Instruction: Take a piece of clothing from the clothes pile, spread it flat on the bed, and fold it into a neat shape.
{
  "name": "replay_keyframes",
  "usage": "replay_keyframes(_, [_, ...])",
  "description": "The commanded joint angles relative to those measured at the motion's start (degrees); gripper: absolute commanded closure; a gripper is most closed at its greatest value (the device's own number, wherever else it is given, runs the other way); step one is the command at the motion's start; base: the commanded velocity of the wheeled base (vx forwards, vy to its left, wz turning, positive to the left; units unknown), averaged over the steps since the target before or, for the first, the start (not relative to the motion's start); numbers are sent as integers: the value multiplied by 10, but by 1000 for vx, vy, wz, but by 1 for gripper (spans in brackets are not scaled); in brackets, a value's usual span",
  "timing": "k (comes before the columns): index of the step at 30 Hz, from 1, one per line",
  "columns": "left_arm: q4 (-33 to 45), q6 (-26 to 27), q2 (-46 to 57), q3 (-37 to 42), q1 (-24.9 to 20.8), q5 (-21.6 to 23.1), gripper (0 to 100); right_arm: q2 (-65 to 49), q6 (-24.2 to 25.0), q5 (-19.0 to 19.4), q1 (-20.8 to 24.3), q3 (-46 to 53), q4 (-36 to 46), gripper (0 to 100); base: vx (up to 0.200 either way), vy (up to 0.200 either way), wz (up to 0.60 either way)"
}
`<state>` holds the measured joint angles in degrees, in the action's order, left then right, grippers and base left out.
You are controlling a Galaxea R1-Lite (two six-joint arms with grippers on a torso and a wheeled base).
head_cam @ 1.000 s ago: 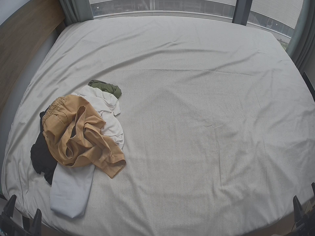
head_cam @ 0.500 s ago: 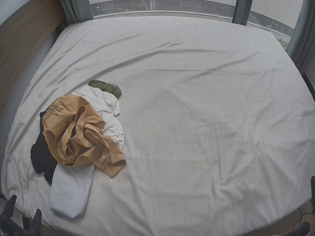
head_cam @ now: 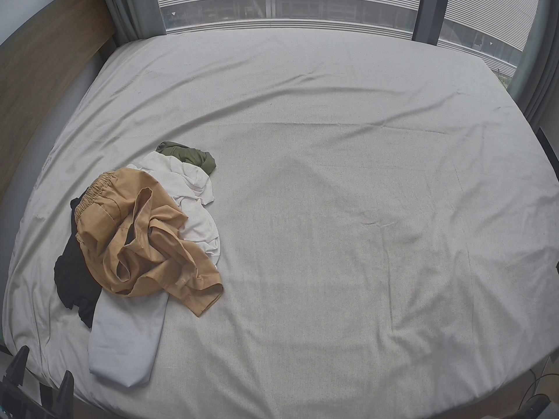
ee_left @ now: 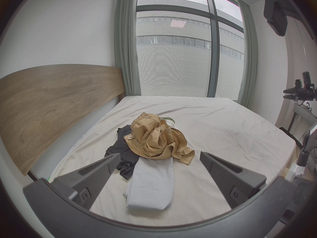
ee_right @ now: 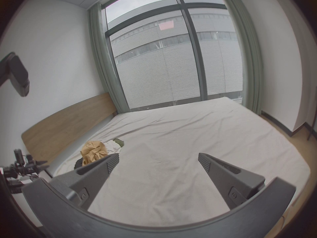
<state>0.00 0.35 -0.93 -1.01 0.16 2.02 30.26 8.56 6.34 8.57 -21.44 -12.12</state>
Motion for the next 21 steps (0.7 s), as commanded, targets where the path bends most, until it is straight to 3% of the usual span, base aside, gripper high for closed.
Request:
replay_keyframes(1, [0, 0, 9, 10, 0, 0, 0, 67, 14, 10, 22, -13, -12, 0, 0, 0, 0])
replay_keyframes(8, [0, 0, 9, 10, 0, 0, 0, 139, 35, 76, 25, -35, -22, 0, 0, 0, 0])
replay_keyframes(16, [0, 0, 9, 10, 0, 0, 0, 219, 42, 83, 35, -69, -25, 0, 0, 0, 0])
replay_keyframes(21, [0, 0, 9, 10, 0, 0, 0, 261, 65, 82, 87, -98, -25, 0, 0, 0, 0])
